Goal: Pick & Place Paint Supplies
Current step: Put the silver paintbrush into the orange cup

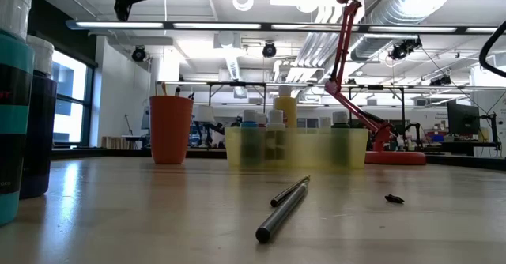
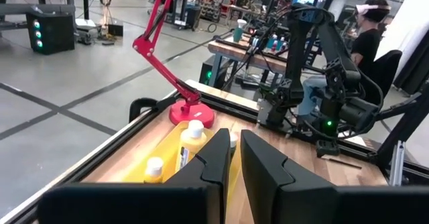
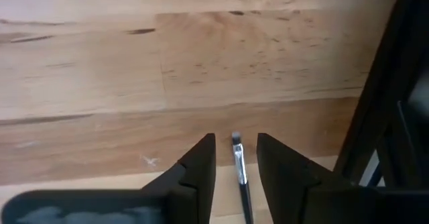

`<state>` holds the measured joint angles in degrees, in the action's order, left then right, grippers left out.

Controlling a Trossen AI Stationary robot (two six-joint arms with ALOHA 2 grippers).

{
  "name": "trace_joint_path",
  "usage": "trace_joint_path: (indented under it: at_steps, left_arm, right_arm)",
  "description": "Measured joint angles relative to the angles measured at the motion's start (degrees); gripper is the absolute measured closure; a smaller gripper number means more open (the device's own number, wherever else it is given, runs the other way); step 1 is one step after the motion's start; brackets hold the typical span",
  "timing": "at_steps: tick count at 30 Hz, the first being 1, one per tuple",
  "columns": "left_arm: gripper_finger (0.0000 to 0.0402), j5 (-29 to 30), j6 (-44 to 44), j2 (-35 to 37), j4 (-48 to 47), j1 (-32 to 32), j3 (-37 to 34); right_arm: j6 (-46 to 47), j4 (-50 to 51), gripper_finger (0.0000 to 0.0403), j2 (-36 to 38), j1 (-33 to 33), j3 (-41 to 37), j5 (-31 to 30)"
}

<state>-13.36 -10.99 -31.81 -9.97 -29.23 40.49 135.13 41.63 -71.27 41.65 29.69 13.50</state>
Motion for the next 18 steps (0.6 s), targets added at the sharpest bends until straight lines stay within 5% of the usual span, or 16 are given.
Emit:
trace_joint_path:
  at_steps: [18]
  left_arm:
    - [0.0368,0.08,-0.03,0.02,-0.53,0.0,0.0]
  right_arm:
    - [0.15,-5.95,0.0334,-7.59,1.07,0.2,1.95]
